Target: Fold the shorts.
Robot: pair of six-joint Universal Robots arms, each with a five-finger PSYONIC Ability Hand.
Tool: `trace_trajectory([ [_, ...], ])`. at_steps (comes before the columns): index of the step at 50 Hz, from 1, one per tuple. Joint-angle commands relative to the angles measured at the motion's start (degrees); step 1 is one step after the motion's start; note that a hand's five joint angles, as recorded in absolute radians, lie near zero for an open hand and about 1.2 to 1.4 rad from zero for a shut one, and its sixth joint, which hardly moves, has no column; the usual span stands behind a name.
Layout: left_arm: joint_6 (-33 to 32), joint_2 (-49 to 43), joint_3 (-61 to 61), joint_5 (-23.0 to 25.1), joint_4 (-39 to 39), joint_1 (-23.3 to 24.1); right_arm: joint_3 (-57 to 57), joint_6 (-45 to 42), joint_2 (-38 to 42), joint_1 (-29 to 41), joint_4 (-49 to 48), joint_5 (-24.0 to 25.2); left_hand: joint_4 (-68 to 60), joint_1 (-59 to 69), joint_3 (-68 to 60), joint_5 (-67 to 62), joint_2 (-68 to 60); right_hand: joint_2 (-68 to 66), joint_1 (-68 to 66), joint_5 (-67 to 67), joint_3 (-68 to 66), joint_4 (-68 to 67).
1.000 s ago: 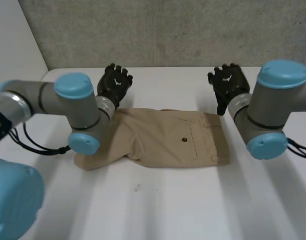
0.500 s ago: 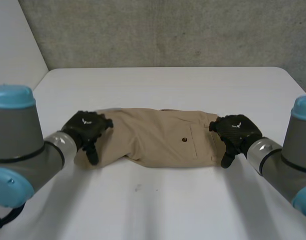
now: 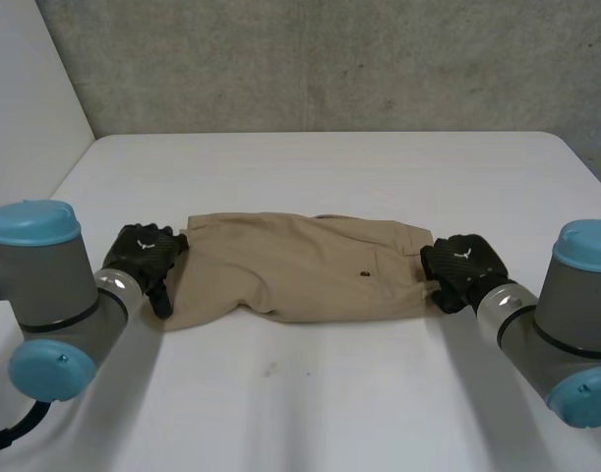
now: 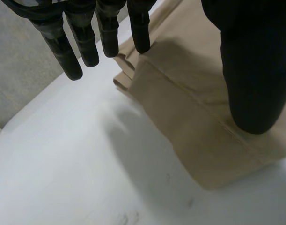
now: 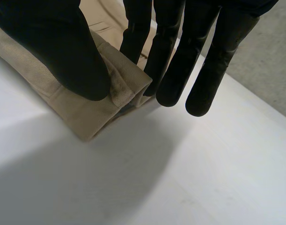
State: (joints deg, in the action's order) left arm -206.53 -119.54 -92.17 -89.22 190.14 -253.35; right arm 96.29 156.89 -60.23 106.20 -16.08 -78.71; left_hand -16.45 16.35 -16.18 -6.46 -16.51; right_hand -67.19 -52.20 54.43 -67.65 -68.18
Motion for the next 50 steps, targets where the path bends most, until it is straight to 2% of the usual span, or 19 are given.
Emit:
trace_trajectory([
  [1,0.5,9.0,-2.1,0.5,-4.2,1.3,-0.7,-0.6,-1.8,-1.7,0.9,0.0,5.2,-5.1,4.9,5.2,5.3,-12.8,-27.8,15.6,-12.3,-11.8],
  [5,0.8,15.1,-2.1,0.6,-7.1,3.0,-0.5,-2.4,-4.3,-2.8,2.5,0.4,6.4,-6.3,6.1,6.4,6.5,-12.8,-27.8,15.6,-12.3,-11.8],
  [13,1.2,22.8,-2.4,3.5,-11.1,3.4,-0.8,-12.6,-6.8,-9.9,7.8,0.5,6.4,-6.3,6.1,6.4,6.5,-12.8,-27.8,15.6,-12.3,-11.8],
  [17,1.8,23.7,-2.8,4.2,-11.7,3.0,-2.6,-21.0,-7.4,-13.3,11.5,-0.1,6.4,-6.3,6.1,6.4,6.5,-12.8,-27.8,15.6,-12.3,-11.8],
  [22,3.1,23.4,-2.8,4.4,-11.5,3.4,-5.3,-25.1,-8.9,-12.3,13.3,-0.1,6.4,-6.3,6.1,6.4,6.5,-12.8,-27.8,15.6,-12.3,-11.8],
  [24,3.9,23.0,-2.3,4.4,-11.4,3.8,-6.5,-24.8,-9.9,-10.0,13.3,-0.1,6.4,-6.3,6.1,6.4,6.5,-12.8,-27.8,15.6,-12.3,-11.8],
  [28,5.3,21.6,-0.4,4.4,-11.0,3.9,-11.1,-23.6,-10.4,-0.8,13.4,0.2,6.4,-6.3,6.1,6.4,6.5,-12.8,-27.8,15.6,-12.3,-11.8],
  [32,8.2,19.9,3.0,4.1,-10.8,4.4,-14.4,-22.9,-8.6,7.4,12.8,0.9,6.4,-6.3,6.1,6.4,6.5,-12.8,-27.8,15.6,-12.3,-11.8],
  [34,9.9,19.6,4.3,3.9,-10.8,4.9,-16.0,-23.2,-6.7,13.7,12.4,2.1,6.4,-6.3,6.1,6.4,6.5,-12.8,-27.8,15.6,-12.3,-11.8],
  [37,14.0,19.4,6.2,3.9,-10.8,5.6,-17.6,-22.9,-4.0,21.7,12.1,5.7,6.4,-6.3,6.1,6.4,6.5,-12.8,-27.8,15.6,-12.3,-11.8],
  [43,20.9,19.3,8.1,4.0,-10.2,5.4,-17.2,-22.4,0.4,26.5,12.4,13.7,6.4,-6.3,6.1,6.4,6.5,-12.8,-27.8,15.6,-12.3,-11.8],
  [46,21.8,19.1,8.4,3.9,-9.5,5.6,-17.2,-22.3,2.1,26.6,12.9,16.0,6.4,-6.3,6.1,6.4,6.5,29.2,14.2,-26.4,29.7,30.2],
  [47,21.9,19.0,8.5,3.9,-9.4,5.6,-17.2,-22.2,2.1,26.6,12.9,16.1,6.4,-6.3,6.1,6.4,6.5,38.7,23.7,-35.9,39.1,39.7],
  [48,21.9,18.8,8.7,3.8,-9.3,5.7,-17.4,-21.0,1.9,26.5,12.8,16.0,6.4,-6.3,6.1,6.4,6.5,57.2,42.2,-54.4,57.7,58.2],
  [50,22.1,18.3,9.2,3.8,-9.0,5.7,-17.9,-18.8,1.6,26.2,12.8,15.5,6.4,-6.3,6.1,6.4,6.5,57.2,42.2,-54.4,57.7,58.2],
])
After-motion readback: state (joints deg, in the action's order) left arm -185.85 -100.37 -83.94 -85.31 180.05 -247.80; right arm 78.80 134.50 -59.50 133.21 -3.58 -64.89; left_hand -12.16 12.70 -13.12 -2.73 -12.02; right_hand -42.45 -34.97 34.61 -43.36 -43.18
